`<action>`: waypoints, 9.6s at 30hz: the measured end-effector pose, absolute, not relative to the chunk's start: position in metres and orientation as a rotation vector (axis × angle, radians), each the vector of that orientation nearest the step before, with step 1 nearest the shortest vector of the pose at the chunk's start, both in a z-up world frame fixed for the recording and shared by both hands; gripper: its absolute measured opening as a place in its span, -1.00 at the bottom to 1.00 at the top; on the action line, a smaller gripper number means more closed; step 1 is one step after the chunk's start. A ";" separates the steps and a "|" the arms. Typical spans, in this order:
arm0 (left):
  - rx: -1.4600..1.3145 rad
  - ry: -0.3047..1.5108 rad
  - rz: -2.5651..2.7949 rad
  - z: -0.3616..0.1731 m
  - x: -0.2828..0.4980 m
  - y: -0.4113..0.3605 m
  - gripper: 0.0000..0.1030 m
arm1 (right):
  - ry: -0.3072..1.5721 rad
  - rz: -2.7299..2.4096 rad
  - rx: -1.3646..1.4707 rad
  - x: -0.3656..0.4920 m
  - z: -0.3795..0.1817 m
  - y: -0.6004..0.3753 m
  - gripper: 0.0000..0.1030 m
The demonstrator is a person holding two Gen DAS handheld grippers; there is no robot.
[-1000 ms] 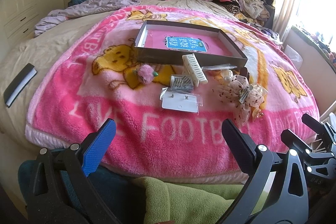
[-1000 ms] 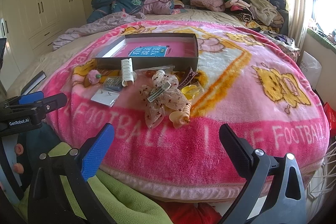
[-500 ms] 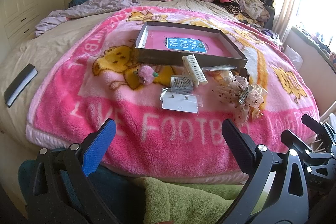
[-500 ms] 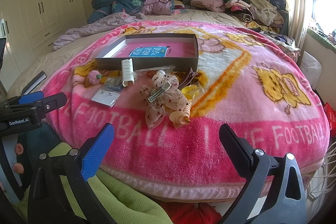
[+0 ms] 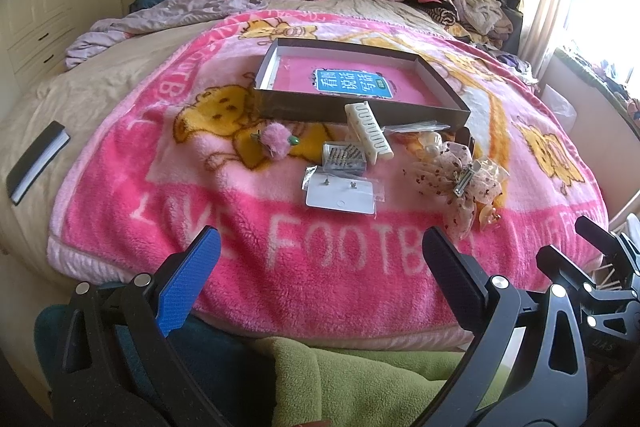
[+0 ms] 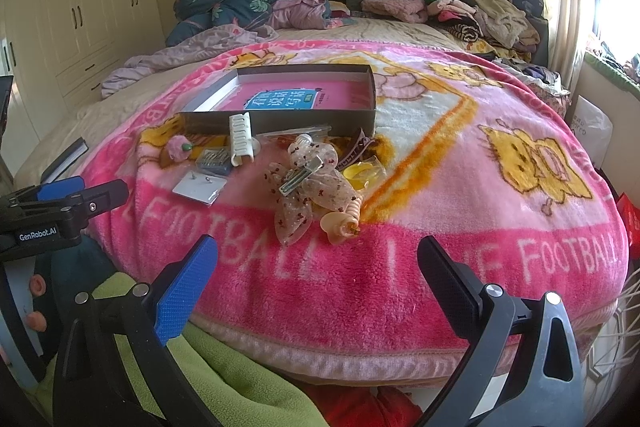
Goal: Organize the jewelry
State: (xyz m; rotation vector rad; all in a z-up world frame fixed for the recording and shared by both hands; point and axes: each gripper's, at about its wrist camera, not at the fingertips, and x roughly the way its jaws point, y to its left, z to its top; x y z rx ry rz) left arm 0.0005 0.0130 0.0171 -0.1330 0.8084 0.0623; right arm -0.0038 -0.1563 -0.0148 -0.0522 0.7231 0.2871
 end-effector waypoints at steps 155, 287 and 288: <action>-0.255 0.898 -0.015 -0.010 0.249 0.089 -0.32 | 0.766 0.386 -0.052 0.286 -0.041 -0.128 0.54; -0.093 0.948 -0.056 -0.069 0.108 -0.001 0.30 | 0.800 0.442 0.017 0.142 -0.067 -0.203 -0.50; -0.087 0.951 -0.058 -0.069 0.108 -0.002 0.21 | 0.798 0.443 0.018 0.142 -0.065 -0.204 -0.51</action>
